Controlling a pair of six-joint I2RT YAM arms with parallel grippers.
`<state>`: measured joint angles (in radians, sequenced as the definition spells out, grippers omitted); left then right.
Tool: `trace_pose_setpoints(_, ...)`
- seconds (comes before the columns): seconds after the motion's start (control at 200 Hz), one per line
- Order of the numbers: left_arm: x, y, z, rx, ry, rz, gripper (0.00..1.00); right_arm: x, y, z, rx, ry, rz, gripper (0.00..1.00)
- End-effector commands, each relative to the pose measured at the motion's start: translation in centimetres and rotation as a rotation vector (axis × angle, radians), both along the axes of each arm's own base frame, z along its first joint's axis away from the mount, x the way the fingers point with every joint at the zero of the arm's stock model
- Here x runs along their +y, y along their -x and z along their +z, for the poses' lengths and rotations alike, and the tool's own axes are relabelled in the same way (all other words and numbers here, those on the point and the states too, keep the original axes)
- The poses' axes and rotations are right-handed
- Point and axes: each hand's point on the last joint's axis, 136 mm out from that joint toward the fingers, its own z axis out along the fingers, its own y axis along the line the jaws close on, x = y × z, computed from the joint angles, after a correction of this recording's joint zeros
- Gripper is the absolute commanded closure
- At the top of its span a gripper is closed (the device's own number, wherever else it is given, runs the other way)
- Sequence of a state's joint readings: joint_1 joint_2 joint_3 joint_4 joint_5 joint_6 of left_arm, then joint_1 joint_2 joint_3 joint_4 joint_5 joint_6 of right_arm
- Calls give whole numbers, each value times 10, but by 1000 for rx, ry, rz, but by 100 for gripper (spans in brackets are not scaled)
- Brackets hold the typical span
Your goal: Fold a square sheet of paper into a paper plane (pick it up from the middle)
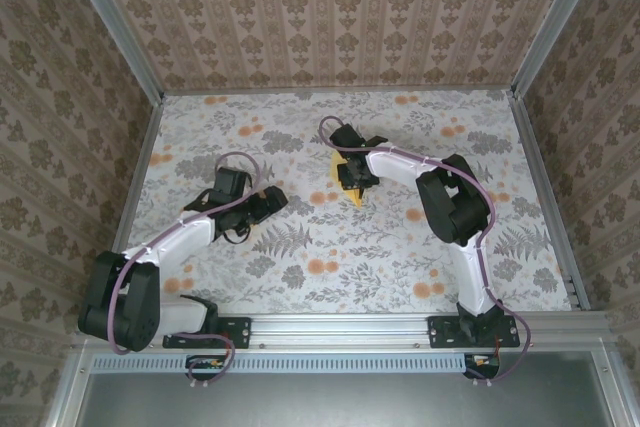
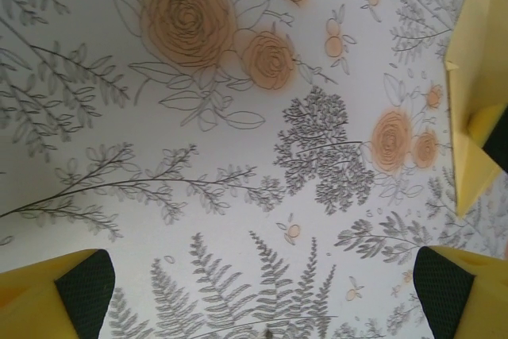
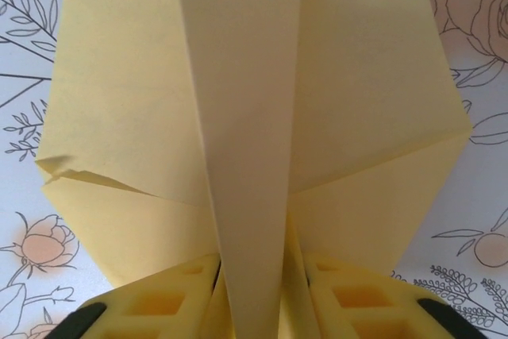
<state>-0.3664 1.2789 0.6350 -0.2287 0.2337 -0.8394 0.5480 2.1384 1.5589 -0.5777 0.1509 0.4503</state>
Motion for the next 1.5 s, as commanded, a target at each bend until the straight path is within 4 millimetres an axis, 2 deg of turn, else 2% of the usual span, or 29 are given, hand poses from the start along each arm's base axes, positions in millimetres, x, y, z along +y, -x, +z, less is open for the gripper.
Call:
trace_pose_setpoints(0.0, 10, -11, 23, -57, -58, -3, 0, -4, -4, 38, -51, -5, -28, 65)
trace_pose_setpoints(0.14, 24, -26, 44, -105, -118, 10, 0, -2, -7, 73, -113, -45, -48, 60)
trace_pose_setpoints(0.325, 52, -42, 62, -150, -208, 61, 0, -5, -6, 112, -184, -89, -64, 52)
trace_pose_setpoints(0.455, 74, -50, 70, -176, -266, 95, 0, -19, -2, 144, -275, -90, -97, 38)
trace_pose_setpoints(0.56, 97, -55, 77, -210, -329, 133, 0, -50, 4, 175, -409, -52, -156, 25)
trace_pose_setpoints(0.655, 122, -59, 86, -272, -389, 180, 0, -93, 13, 203, -553, 2, -241, 15)
trace_pose_setpoints(0.75, 150, -60, 95, -330, -459, 251, 0, -141, 27, 212, -633, 49, -344, 1)
trace_pose_setpoints(0.775, 157, -59, 96, -338, -484, 272, 0, -155, 33, 221, -667, 55, -373, 0)
trace_pose_setpoints(0.85, 177, -56, 97, -357, -553, 328, 0, -189, 47, 219, -707, 100, -445, 0)
trace_pose_setpoints(0.91, 193, -53, 94, -357, -598, 379, 0, -216, 57, 210, -715, 135, -504, 0)
trace_pose_setpoints(1.0, 210, -51, 89, -369, -653, 430, 0, -250, 71, 186, -705, 191, -577, 0)
trace_pose_setpoints(1.105, 219, -54, 84, -455, -731, 446, 0, -277, 84, 159, -697, 236, -625, 0)
trace_pose_setpoints(1.215, 222, -54, 73, -534, -792, 420, 0, -296, 95, 133, -707, 272, -644, 0)
trace_pose_setpoints(1.34, 210, -62, 58, -600, -788, 330, 0, -312, 95, 109, -708, 242, -673, 0)
trace_pose_setpoints(1.425, 200, -72, 45, -621, -777, 255, 0, -308, 83, 97, -721, 199, -627, 0)
trace_pose_setpoints(1.495, 192, -83, 47, -657, -765, 197, 0, -300, 71, 92, -722, 173, -578, 0)
